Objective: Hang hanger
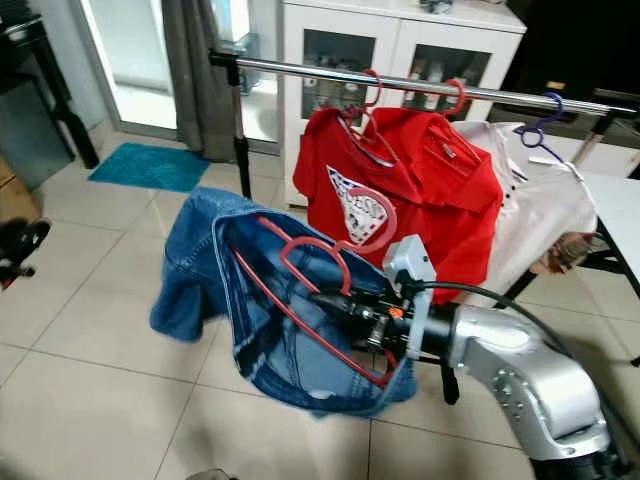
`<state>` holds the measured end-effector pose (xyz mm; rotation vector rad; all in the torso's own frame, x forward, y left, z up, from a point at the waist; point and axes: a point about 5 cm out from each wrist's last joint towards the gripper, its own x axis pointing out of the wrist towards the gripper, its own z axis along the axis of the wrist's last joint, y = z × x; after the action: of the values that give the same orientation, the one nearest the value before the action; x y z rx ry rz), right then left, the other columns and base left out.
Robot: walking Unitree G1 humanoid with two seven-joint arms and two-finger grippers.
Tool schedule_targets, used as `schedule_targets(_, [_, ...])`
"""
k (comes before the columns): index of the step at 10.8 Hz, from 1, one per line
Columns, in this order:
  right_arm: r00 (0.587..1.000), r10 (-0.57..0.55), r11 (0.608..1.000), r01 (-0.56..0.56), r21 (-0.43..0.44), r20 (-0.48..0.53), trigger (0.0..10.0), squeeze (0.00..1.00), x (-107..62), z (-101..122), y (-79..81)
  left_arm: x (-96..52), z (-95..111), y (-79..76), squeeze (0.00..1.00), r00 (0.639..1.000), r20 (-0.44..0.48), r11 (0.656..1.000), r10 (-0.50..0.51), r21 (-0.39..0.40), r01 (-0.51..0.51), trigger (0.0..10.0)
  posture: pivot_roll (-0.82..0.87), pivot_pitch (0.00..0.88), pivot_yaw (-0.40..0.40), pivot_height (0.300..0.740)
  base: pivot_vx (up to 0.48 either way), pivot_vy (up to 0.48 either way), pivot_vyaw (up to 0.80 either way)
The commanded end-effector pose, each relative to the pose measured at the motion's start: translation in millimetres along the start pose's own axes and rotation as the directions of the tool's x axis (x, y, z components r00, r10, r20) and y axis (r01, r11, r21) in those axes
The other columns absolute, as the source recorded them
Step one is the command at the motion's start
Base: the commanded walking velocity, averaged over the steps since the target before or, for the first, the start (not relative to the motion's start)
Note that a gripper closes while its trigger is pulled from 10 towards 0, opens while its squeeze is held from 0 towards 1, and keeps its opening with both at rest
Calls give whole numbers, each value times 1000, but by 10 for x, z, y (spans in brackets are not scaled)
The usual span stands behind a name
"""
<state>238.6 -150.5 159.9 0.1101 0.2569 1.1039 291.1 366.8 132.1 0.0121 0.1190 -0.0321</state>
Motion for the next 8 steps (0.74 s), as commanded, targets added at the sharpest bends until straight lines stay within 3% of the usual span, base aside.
schedule_targets(1, [999, -45, 999, 45, -20, 24, 10000, 0, -16, 48, -38, -1, 12, -21, 1000, 1000, -2, 999, -22, 34, 22, 10000, -84, 0, -12, 740, 0, 0, 0])
schedule_targets(2, [998, -64, 998, 64, -12, 30, 10000, 0, 29, 11, -33, 38, 7, -119, 1000, 998, -7, 997, -58, 59, 58, 10000, -81, 0, -12, 740, 0, 0, 0])
schedule_targets(3, [985, -173, 984, 171, 42, 28, 10000, 0, 216, -186, -32, 126, 24, -573, 918, 987, 17, 983, -160, 96, 158, 10000, -83, 0, -9, 740, 0, 0, 0])
schedule_targets(4, [948, -316, 946, 312, 87, 35, 10000, 0, 342, -313, -109, 102, 76, -900, 302, 975, 76, 972, -207, 132, 196, 10000, -76, 0, -12, 740, 0, 0, 0])
schedule_targets(5, [912, -407, 908, 399, 127, 46, 10000, 0, 417, -377, -166, 85, 64, -1084, 82, 975, 95, 972, -201, 145, 186, 10000, -73, 0, -14, 740, 0, 0, 0])
schedule_targets(6, [873, -486, 867, 475, 148, 45, 10000, 0, 450, -416, -220, 69, 48, -1201, 0, 975, 110, 974, -194, 139, 178, 10000, -66, 0, -22, 740, 0, 0, 0])
schedule_targets(7, [829, -559, 816, 551, 175, 2, 10000, 0, 488, -496, -288, 13, -17, -1370, 0, 974, 83, 965, -211, 176, 194, 10000, -56, 0, -27, 740, 0, 0, 0])
schedule_targets(8, [801, -598, 791, 596, 139, -33, 10000, 0, 531, -547, -327, -78, -55, -1563, 0, 972, 55, 959, -228, 184, 214, 10000, -49, 0, -36, 740, 0, 0, 0])
